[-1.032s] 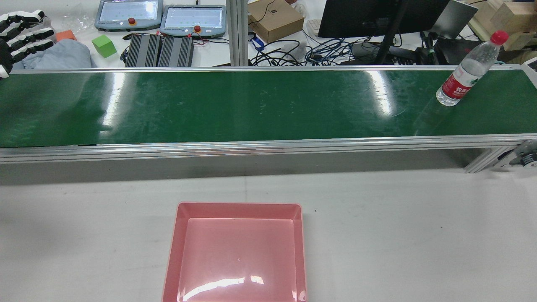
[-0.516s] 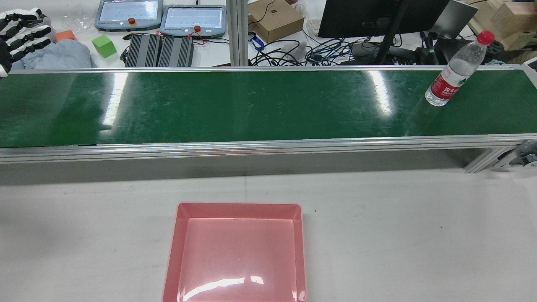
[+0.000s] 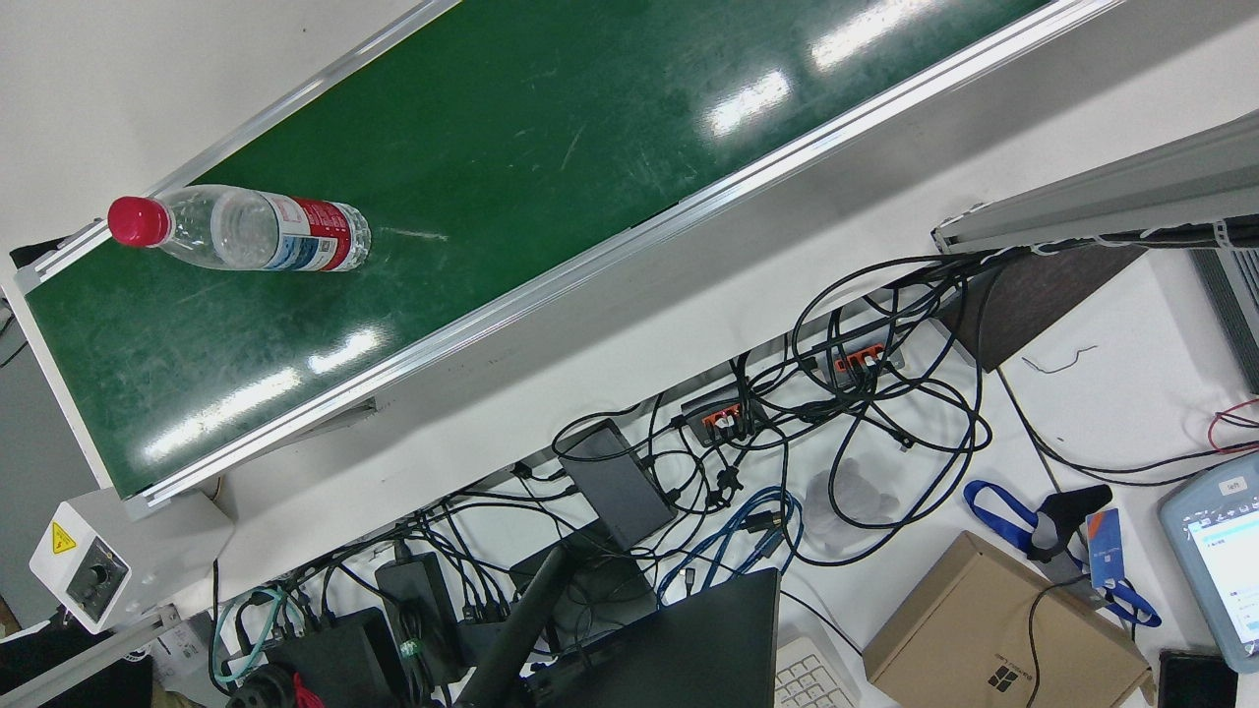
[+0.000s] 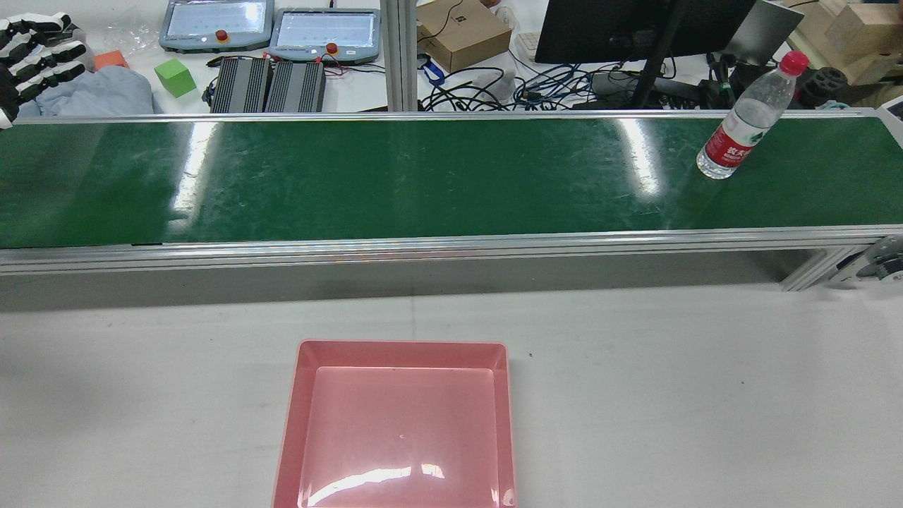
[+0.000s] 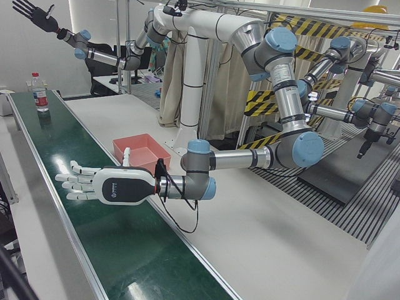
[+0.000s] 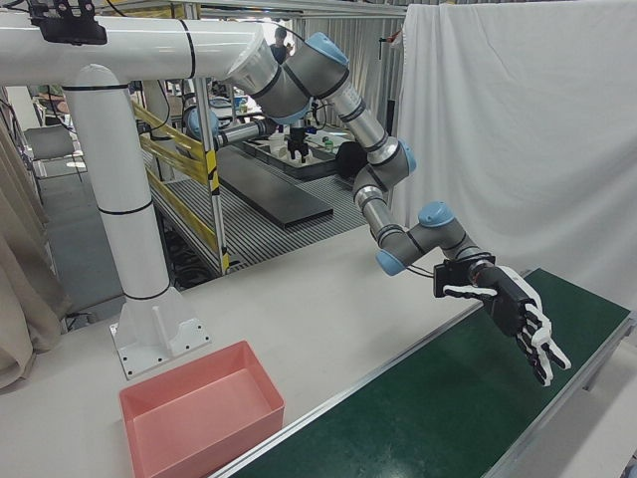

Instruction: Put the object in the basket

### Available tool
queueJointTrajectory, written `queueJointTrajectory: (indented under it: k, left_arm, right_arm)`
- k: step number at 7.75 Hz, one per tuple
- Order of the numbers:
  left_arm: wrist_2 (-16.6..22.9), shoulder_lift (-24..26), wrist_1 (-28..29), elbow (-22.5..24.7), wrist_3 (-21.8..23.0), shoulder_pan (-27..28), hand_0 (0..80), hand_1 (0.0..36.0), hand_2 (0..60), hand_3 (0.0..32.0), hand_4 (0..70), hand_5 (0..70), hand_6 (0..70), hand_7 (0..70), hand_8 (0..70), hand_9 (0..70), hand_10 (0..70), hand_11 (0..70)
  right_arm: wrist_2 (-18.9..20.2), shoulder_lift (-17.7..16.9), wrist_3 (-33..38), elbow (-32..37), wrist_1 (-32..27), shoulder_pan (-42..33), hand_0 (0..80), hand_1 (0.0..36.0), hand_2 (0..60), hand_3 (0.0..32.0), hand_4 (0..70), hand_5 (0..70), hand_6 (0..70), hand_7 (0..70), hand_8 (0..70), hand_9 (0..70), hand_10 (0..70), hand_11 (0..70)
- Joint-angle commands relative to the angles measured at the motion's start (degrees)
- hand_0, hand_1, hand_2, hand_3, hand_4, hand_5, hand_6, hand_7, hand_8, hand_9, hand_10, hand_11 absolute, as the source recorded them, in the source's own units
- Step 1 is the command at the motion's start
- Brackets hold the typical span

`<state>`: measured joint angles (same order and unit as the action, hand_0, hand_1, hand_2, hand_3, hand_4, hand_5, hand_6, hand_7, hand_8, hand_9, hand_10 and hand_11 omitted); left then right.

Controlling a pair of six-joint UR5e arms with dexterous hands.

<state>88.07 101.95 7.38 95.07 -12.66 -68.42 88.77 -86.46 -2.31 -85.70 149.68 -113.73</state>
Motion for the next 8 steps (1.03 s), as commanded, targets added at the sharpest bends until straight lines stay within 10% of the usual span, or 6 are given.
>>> queueJointTrajectory:
  k: [1,8]
  left_arm:
    - [0.0,0.0,0.0,0.3,0.0,0.0,55.6,9.2,0.0,8.0,2.8,34.8,5.1,4.3,11.0,10.2,5.5,9.6]
    - [0.1,0.0,-0.2,1.4,0.0,-0.4,55.8,9.7,0.0,6.8,6.6,35.0,6.4,5.1,13.2,11.7,6.7,11.2]
  right_arm:
    - [0.0,0.1,0.0,-0.1,0.0,0.1,0.0,0.0,0.0,0.0,0.0,0.0,0.0,0.0,0.0,0.0,0.0,0.0]
    - [0.0,0.1,0.0,0.0,0.0,0.0,0.0,0.0,0.0,0.0,0.0,0.0,0.0,0.0,0.0,0.0,0.0,0.0]
